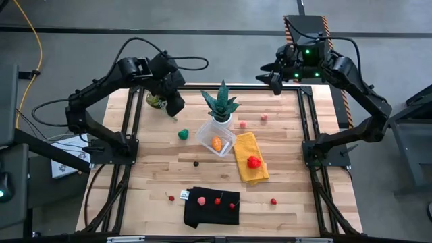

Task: Pick and placing Produce into tupperware
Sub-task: Put the green bell pepper into the transparent container

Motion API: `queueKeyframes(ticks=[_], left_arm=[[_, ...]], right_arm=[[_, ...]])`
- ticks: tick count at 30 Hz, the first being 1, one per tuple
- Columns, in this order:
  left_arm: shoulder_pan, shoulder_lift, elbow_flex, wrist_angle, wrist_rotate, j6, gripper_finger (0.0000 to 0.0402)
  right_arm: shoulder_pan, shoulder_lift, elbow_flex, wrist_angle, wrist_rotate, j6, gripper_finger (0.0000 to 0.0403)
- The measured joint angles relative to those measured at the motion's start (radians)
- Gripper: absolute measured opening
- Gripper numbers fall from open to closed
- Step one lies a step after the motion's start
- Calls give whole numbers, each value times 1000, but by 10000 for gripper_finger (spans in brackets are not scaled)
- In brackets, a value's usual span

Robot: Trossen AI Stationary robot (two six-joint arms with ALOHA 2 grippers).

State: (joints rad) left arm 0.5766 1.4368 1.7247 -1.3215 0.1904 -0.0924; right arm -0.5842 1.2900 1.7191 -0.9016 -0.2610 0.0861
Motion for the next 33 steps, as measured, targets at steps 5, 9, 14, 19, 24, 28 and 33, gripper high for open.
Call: queueKeyframes(ticks=[5,9,14,19,24,28,33], left_arm=[[0,0,0,-55,-1,75,1],[-1,5,0,-98,-1,152,1],[-1,5,0,-130,-1,255,1],[-1,5,0,-159,0,340,4],[-1,5,0,-180,0,327,54],[-1,5,0,-211,0,254,112],[-1,5,0,-232,0,191,161]], right_arm=[[0,0,0,0,7,-8,238],[0,0,0,-10,7,-8,238],[0,0,0,-40,8,-8,238],[4,0,0,-50,8,-7,238],[5,0,0,-64,7,0,238],[5,0,0,-78,8,0,238],[5,0,0,-91,8,0,238]])
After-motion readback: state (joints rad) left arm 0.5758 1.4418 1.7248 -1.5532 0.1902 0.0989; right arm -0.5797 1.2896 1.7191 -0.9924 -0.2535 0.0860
